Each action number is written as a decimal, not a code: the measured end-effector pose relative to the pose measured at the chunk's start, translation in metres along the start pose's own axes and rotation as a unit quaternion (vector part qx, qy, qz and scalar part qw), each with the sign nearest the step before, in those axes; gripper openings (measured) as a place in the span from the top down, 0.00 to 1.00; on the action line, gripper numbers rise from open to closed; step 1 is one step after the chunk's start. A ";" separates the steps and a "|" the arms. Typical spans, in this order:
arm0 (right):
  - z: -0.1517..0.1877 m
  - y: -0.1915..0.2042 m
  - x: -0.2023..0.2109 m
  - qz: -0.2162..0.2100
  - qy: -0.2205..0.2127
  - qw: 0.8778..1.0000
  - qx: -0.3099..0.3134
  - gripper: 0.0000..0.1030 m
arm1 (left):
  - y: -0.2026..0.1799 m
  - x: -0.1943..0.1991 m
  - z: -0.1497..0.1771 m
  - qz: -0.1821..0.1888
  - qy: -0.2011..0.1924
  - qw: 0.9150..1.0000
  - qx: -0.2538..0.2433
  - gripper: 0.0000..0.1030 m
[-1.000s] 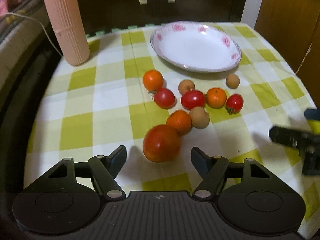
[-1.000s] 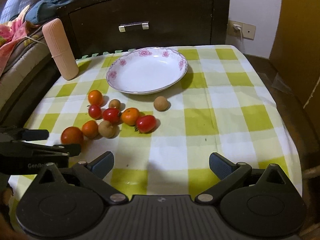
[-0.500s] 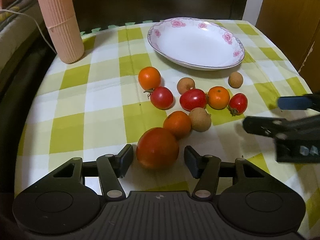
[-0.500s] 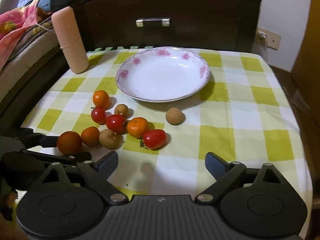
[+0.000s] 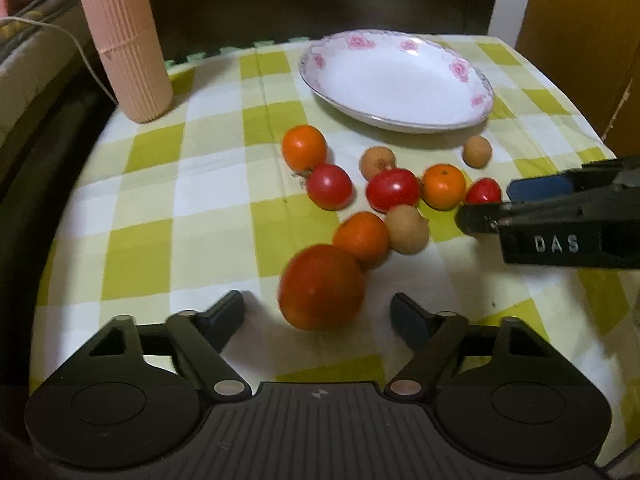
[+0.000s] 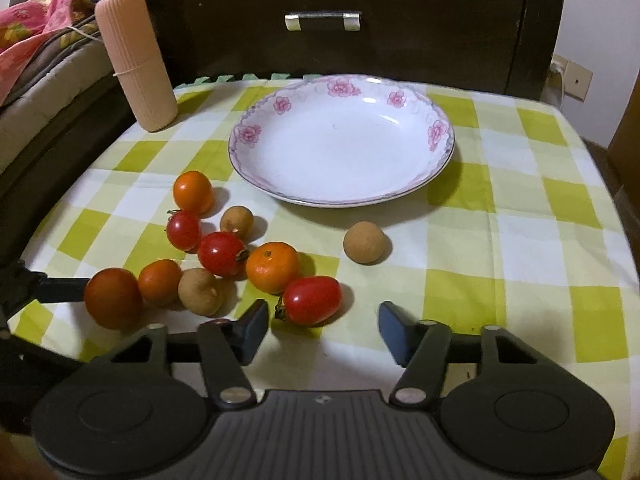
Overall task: Organize fruits
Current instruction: 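Grasp the large red tomato with the left tool while the right tool grasps a red cherry tomato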
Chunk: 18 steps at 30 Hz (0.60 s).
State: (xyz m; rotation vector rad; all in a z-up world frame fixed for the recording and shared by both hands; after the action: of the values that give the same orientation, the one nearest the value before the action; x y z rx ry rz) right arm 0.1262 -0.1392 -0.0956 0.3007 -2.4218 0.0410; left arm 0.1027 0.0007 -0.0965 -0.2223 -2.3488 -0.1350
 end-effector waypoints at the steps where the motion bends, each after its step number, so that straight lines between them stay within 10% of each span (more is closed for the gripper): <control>1: -0.001 0.001 -0.001 0.000 -0.005 1.000 0.004 0.48 | 0.001 0.000 -0.001 -0.001 0.000 1.000 0.005 0.22; 18: 0.005 0.007 0.009 -0.015 0.000 1.000 0.011 0.83 | 0.000 0.005 -0.004 0.008 -0.004 1.000 0.000 0.52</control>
State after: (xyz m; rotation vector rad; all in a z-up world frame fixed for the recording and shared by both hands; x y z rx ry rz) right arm 0.1150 -0.1342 -0.0934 0.3472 -2.4169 0.0550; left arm 0.1020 0.0001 -0.0904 -0.2430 -2.3546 -0.1257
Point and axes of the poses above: each gripper's, at about its wrist camera, not at the fingertips, and x roughly against the way its jaws point, y to its left, z to its underside, the point moved 6 cm from there along -x, roughly the way its jaws point, and after that the axes turned 11 degrees about -y, right-handed, at the moved point
